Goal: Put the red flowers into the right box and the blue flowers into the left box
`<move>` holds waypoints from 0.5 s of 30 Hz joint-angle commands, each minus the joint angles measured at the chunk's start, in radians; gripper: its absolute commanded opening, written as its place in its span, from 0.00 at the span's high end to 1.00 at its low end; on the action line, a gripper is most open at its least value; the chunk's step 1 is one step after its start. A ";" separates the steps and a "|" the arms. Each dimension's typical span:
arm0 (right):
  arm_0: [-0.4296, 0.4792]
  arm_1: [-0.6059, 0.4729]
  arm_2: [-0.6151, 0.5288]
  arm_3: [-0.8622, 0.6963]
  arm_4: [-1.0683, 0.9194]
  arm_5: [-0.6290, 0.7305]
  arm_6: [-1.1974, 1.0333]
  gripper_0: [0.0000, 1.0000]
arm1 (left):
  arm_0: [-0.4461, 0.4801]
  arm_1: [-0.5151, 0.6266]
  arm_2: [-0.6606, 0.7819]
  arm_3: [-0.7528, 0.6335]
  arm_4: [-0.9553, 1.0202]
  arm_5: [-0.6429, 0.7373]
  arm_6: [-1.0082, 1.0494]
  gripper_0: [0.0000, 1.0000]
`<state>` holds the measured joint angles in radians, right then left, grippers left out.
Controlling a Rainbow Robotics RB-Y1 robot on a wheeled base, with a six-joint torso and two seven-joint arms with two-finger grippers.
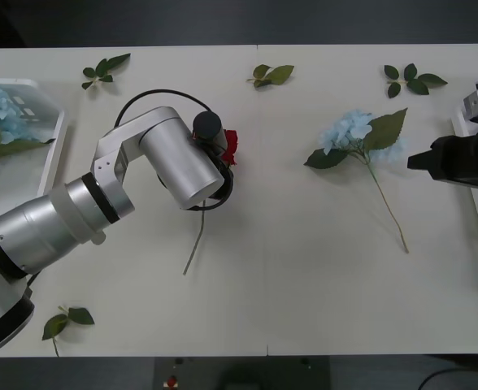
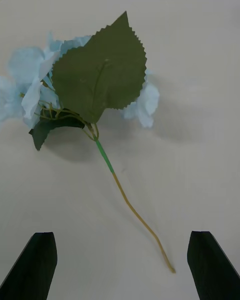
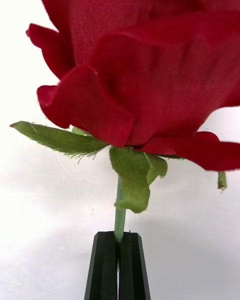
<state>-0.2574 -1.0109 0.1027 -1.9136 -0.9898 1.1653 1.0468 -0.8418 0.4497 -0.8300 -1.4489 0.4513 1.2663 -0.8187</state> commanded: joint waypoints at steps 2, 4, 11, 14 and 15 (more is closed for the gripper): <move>-0.135 0.051 0.147 -0.001 0.203 0.021 -0.034 0.24 | -0.016 0.099 0.031 -0.180 -0.009 -0.005 -0.037 1.00; -0.178 0.072 0.226 0.021 0.281 0.021 -0.045 0.24 | 0.009 0.118 0.071 -0.240 -0.008 -0.005 -0.048 1.00; -0.221 0.204 0.295 0.133 0.435 -0.012 -0.036 0.24 | 0.139 0.116 0.313 -0.383 0.127 -0.013 -0.270 1.00; -0.232 0.230 0.305 0.170 0.454 -0.027 -0.024 0.24 | 0.187 0.103 0.414 -0.423 0.210 -0.016 -0.363 1.00; -0.236 0.233 0.313 0.179 0.462 -0.033 -0.019 0.24 | 0.201 0.096 0.443 -0.435 0.236 -0.016 -0.390 1.00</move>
<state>-0.4757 -0.7702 0.4146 -1.7441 -0.5487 1.1492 1.0296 -0.6530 0.5531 -0.4230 -1.8318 0.6418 1.2653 -1.1681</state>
